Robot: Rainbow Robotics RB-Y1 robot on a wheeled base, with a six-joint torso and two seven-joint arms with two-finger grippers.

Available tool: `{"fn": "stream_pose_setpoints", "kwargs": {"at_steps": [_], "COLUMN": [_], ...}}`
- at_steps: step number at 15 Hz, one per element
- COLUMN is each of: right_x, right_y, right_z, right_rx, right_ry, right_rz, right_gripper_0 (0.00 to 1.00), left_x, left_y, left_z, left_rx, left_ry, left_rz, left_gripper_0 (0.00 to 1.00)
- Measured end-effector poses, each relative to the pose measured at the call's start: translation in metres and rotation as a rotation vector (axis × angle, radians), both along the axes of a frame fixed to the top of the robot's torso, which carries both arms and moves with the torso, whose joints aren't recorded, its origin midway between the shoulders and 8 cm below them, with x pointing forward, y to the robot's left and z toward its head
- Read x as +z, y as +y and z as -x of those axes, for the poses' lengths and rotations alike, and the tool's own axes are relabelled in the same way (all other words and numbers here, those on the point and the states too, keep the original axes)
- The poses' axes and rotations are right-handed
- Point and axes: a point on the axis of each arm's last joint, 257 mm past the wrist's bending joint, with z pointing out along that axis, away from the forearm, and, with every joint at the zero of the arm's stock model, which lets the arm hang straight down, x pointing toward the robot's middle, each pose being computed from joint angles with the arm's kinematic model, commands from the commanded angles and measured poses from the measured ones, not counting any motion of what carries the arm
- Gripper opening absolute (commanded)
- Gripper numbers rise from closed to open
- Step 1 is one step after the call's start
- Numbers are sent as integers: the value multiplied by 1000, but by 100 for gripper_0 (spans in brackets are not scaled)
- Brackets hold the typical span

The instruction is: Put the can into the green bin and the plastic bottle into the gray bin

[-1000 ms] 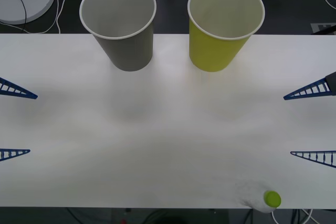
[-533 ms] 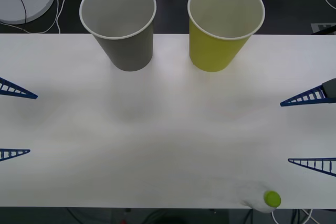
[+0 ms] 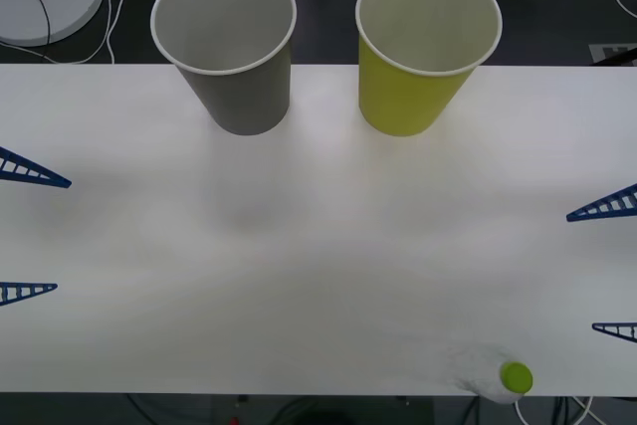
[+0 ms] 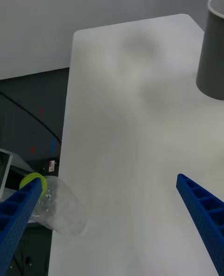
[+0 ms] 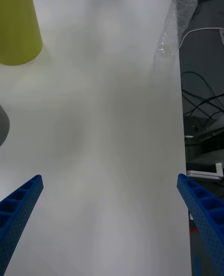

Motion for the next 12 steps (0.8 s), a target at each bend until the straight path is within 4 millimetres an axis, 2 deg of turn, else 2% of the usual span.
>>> {"fn": "stream_pose_setpoints", "kwargs": {"at_steps": [3, 7, 12], "right_x": [-4, -16, -40], "right_y": [-18, -51, -82], "right_z": [-1, -2, 13], "right_rx": [-9, -34, -57], "right_ry": [-60, -154, -140], "right_rz": [-31, -39, -47], "right_gripper_0": [100, 100, 100], "left_x": [0, 0, 0], "left_y": [0, 0, 0], "left_z": [0, 0, 0], "left_rx": [0, 0, 0], "left_ry": [0, 0, 0], "left_rz": [0, 0, 0], "left_gripper_0": [100, 100, 100]}}
